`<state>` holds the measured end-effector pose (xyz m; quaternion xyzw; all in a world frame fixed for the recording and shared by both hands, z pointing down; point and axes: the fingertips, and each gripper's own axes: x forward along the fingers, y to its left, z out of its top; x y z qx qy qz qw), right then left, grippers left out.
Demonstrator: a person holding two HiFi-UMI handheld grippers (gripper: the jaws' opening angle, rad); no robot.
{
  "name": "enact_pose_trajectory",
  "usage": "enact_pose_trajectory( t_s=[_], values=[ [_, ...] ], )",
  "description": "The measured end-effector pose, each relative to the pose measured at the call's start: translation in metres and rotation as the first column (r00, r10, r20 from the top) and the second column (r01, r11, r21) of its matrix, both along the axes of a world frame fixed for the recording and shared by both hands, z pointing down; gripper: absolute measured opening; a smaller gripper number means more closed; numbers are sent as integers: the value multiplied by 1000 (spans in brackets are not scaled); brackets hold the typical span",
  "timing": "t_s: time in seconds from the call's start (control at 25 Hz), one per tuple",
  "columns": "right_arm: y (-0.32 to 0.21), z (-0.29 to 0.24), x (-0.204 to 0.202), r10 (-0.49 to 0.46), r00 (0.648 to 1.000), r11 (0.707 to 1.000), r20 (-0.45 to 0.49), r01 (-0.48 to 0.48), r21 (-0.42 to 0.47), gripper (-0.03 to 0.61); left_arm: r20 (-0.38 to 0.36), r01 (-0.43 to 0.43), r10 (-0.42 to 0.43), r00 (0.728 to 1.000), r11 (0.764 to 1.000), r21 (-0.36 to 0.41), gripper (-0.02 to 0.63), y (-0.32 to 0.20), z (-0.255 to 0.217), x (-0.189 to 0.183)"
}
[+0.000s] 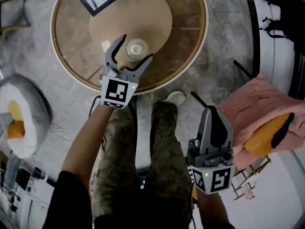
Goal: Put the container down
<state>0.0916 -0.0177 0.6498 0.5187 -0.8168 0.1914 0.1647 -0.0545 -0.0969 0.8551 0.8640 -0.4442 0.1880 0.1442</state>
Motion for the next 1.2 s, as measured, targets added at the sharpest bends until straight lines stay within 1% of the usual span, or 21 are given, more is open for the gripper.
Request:
enact_pose_trajectory(
  t_s=[0.12, 0.24, 0.36, 0.44, 0.48, 0.56, 0.6, 0.64, 0.72, 0.8, 0.84, 0.92, 0.96, 1.0, 1.08, 1.12, 1.2],
  values=[
    [0, -20, 1, -19, 1000, 1000, 10, 19, 17, 21, -15, 7, -7, 1000, 1000, 7, 397, 16, -22, -9],
    [0, -46, 11, -43, 999, 998, 4, 43, 43, 21, -51, 42, -41, 998, 999, 26, 397, 34, -67, -17],
    [4, -86, 25, -66, 998, 996, -14, 66, 57, 21, -111, 85, -83, 990, 996, 11, 393, 60, -139, -21],
    [10, -126, 33, -92, 995, 994, -24, 94, 64, 21, -176, 125, -121, 977, 992, 9, 386, 82, -206, -25],
    [15, -148, 37, -108, 994, 992, -29, 110, 65, 21, -213, 154, -150, 965, 988, 5, 359, 94, -244, -29],
    [23, -192, 44, -144, 989, 986, -40, 146, 74, 21, -263, 218, -214, 941, 976, -14, 243, 119, -317, -37],
    [25, -212, 47, -160, 986, 983, -46, 164, 82, 21, -273, 243, -239, 932, 970, -20, 172, 130, -350, -41],
    [26, -230, 50, -172, 984, 980, -56, 176, 92, 21, -278, 262, -258, 926, 965, -23, 123, 139, -382, -43],
    [18, -265, 53, -179, 980, 975, -88, 188, 114, 21, -277, 295, -290, 916, 955, -28, 69, 147, -434, -48],
    [8, -302, 47, -174, 980, 973, -101, 187, 134, 21, -266, 331, -329, 906, 943, -39, 43, 147, -476, -56],
    [8, -322, 42, -166, 982, 973, -89, 177, 147, 21, -261, 344, -341, 903, 938, -37, 40, 150, -497, -62],
    [12, -363, 28, -139, 989, 971, -50, 146, 190, 21, -248, 357, -347, 905, 934, -5, 38, 156, -537, -78],
    [10, -383, 21, -128, 991, 968, -31, 131, 214, 21, -241, 359, -341, 909, 933, 33, 35, 154, -558, -87],
    [8, -401, 13, -122, 992, 965, -16, 122, 230, 21, -232, 358, -331, 915, 930, 86, 33, 149, -580, -95],
    [2, -430, -3, -119, 993, 964, 8, 114, 240, 21, -220, 352, -311, 925, 918, 184, 27, 138, -620, -110],
    [-2, -443, -12, -122, 992, 962, 18, 113, 247, 21, -226, 350, -304, 926, 913, 208, 26, 131, -637, -117],
    [-11, -468, -28, -129, 991, 954, 29, 117, 276, 21, -246, 349, -293, 924, 909, 229, 26, 118, -664, -130]
  ],
)
